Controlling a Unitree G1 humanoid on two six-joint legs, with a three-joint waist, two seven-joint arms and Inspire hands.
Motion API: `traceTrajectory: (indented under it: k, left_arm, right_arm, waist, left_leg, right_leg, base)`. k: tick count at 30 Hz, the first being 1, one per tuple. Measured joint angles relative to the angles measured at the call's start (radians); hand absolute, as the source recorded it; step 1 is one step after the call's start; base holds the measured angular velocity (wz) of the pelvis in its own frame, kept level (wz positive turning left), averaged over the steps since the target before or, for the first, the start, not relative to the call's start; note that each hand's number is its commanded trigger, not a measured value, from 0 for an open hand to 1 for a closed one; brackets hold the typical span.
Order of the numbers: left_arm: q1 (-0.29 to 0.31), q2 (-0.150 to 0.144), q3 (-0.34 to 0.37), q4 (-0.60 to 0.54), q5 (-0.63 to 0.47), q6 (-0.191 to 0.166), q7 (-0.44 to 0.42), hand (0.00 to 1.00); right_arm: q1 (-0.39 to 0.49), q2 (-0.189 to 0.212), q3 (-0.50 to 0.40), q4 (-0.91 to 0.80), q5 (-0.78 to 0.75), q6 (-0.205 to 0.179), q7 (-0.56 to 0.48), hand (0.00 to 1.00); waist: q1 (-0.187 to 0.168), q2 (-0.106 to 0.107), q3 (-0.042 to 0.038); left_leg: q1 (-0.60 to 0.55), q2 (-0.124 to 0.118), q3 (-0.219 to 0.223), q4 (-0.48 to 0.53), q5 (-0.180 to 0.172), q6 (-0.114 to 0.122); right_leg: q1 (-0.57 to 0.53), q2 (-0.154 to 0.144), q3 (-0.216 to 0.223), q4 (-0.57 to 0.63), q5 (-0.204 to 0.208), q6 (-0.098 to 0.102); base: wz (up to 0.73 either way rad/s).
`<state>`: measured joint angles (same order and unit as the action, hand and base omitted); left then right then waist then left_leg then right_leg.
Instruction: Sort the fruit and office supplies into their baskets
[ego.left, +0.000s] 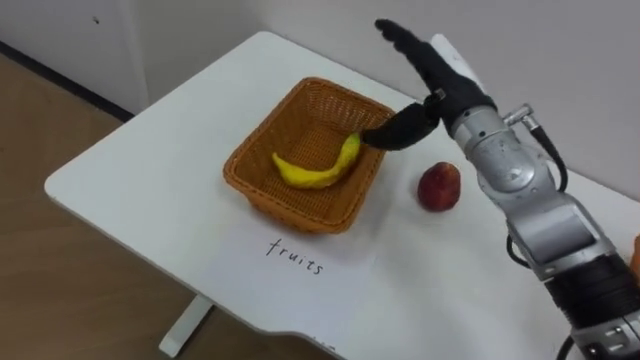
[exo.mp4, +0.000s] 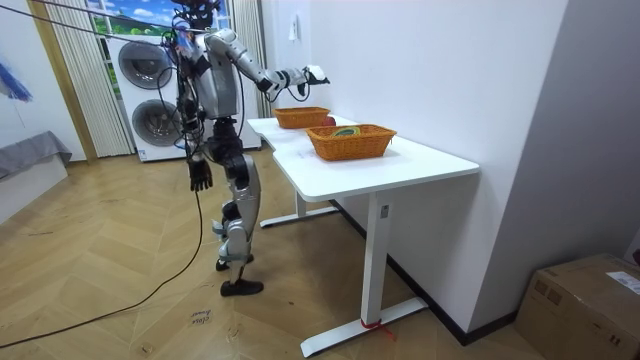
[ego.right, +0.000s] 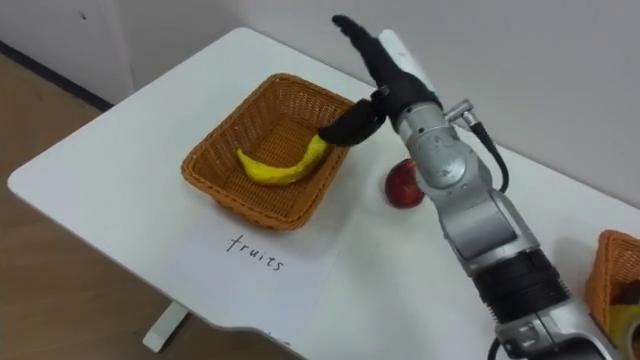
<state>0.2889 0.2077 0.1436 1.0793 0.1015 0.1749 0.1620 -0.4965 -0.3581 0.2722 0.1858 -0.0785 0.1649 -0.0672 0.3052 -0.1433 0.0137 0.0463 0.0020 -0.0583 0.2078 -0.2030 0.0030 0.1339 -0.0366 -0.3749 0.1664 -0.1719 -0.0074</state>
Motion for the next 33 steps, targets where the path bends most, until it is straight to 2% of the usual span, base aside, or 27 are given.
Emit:
traceTrajectory:
  k: [5,7,8,9,11,14,18,23,28,33]
  left_arm:
    - [-0.005,-0.007,0.0,-0.001,0.0,-0.002,-0.001,0.0]
    - [-0.005,-0.021,-0.001,-0.007,0.0,-0.002,0.001,0.0]
    - [-0.005,-0.025,-0.001,-0.011,0.0,-0.002,0.001,0.0]
    - [-0.004,-0.031,-0.001,-0.018,0.0,-0.002,0.002,0.0]
    - [-0.002,-0.035,-0.002,-0.022,0.0,-0.002,0.001,0.0]
    - [0.001,-0.039,-0.004,-0.025,-0.001,-0.002,-0.003,0.0]
    - [0.015,-0.04,-0.007,-0.03,0.0,0.0,-0.02,0.0]
    - [0.036,-0.044,-0.016,-0.057,0.005,0.013,-0.024,0.0]
    - [0.052,-0.043,-0.047,-0.081,0.015,0.025,-0.024,0.0]
    - [0.053,-0.041,-0.065,-0.081,0.02,0.03,-0.018,0.0]
  right_arm:
    - [0.016,0.001,-0.025,0.0,0.046,-0.019,-0.063,0.0]
    - [0.042,0.001,-0.027,0.004,0.086,-0.028,-0.09,0.0]
    - [0.049,0.001,-0.03,0.008,0.101,-0.032,-0.097,0.0]
    - [0.059,0.003,-0.032,0.021,0.123,-0.033,-0.111,0.0]
    - [0.083,0.012,-0.041,0.038,0.146,-0.033,-0.13,0.0]
    - [0.086,0.012,-0.045,0.044,0.157,-0.033,-0.142,0.0]
    - [0.085,0.012,-0.058,0.051,0.19,-0.034,-0.16,0.0]
    - [0.085,0.013,-0.064,0.096,0.217,-0.033,-0.173,0.0]
    - [0.084,0.013,-0.066,0.097,0.223,-0.033,-0.182,0.0]
    - [0.084,0.013,-0.062,0.151,0.227,-0.033,-0.183,0.0]
  waist:
    - [-0.026,0.026,-0.0006]
    - [-0.03,0.038,-0.0044]
    - [-0.031,0.042,-0.0037]
    - [-0.033,0.048,0.0006]
    - [-0.038,0.058,-0.0036]
    - [-0.045,0.069,-0.0027]
    - [-0.051,0.076,-0.0108]
    - [-0.066,0.076,-0.0113]
    - [-0.078,0.07,-0.0155]
    - [-0.08,0.073,-0.0137]
  left_leg:
    - [0.014,0.0,0.006,0.0,0.0,0.0]
    - [0.02,0.0,0.012,0.0,0.0,0.001]
    - [0.022,0.0,0.013,0.0,0.0,0.001]
    - [0.03,-0.001,0.013,-0.001,0.0,0.001]
    - [0.033,-0.001,0.013,0.001,-0.001,0.002]
    - [0.031,-0.005,0.013,0.008,-0.001,0.003]
    - [0.033,-0.011,0.013,0.008,0.001,0.007]
    - [0.027,-0.018,0.013,0.015,0.001,0.014]
    - [0.018,-0.021,0.013,0.016,0.001,0.015]
    - [0.015,-0.02,0.013,0.013,0.002,0.016]
  right_leg:
    - [0.008,-0.001,0.004,0.002,0.0,0.0]
    - [0.012,-0.005,0.001,0.004,0.0,0.0]
    - [0.014,-0.005,0.001,0.003,0.0,0.0]
    - [0.022,-0.006,0.001,0.003,0.0,0.0]
    - [0.028,-0.012,0.0,0.004,-0.003,0.006]
    - [0.028,-0.013,0.002,0.005,-0.004,0.006]
    - [0.031,-0.014,0.002,0.005,-0.004,0.006]
    - [0.033,-0.021,0.002,0.002,-0.008,0.012]
    - [0.024,-0.022,0.005,0.002,-0.01,0.015]
    - [0.019,-0.021,0.003,0.003,-0.01,0.015]
  base:
    - [-0.05]
    - [-0.07]
    - [-0.04]
    - [0.0]
    - [0.0]
    - [0.0]
    - [0.0]
    - [0.04]
    - [0.01]
    - [0.0]
